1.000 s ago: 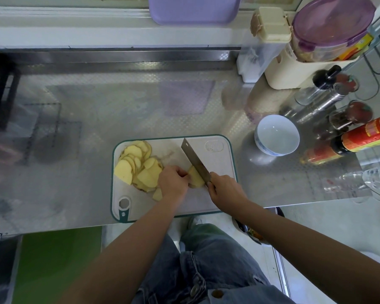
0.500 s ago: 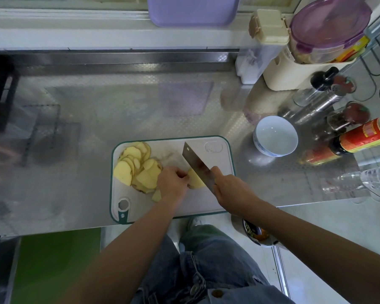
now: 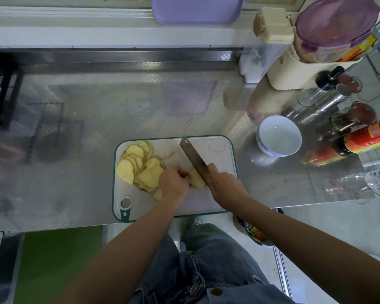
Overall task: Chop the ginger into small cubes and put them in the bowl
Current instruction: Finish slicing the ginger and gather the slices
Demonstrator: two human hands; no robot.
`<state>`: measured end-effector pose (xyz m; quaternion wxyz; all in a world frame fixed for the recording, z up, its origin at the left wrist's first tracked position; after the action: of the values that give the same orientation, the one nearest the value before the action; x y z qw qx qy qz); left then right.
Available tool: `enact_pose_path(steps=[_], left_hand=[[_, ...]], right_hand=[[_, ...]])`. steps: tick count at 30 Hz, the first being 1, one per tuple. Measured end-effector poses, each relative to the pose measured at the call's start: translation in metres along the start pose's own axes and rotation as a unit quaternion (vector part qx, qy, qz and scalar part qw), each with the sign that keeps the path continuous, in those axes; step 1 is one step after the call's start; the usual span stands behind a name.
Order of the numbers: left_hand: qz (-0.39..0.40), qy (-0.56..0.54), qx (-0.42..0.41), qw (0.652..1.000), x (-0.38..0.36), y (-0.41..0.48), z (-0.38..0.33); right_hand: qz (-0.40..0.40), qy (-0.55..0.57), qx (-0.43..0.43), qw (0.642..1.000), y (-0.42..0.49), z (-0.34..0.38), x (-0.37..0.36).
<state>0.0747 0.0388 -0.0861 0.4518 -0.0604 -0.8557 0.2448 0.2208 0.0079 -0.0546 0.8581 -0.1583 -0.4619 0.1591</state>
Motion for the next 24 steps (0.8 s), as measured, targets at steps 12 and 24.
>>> enact_pose_path(steps=[12,24], left_hand=[[0.017,-0.001,0.006,1.000,-0.004,-0.003,0.005],[0.009,0.007,-0.004,1.000,-0.001,-0.002,0.001]], right_hand=[[0.030,-0.039,0.019,0.999,-0.012,-0.001,0.015],[0.039,-0.033,0.005,0.999,-0.013,-0.004,-0.010]])
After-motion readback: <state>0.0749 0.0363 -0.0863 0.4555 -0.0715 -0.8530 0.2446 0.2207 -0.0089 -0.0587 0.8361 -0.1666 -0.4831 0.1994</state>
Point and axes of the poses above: each hand's wrist, its own y-axis towards the middle knuckle, its own x-axis out of the back of the hand, z = x × y, the point moved 6 cm from there along y, towards the middle knuckle, and after that the axes turned 14 degrees about y, right-handed, at the moved point
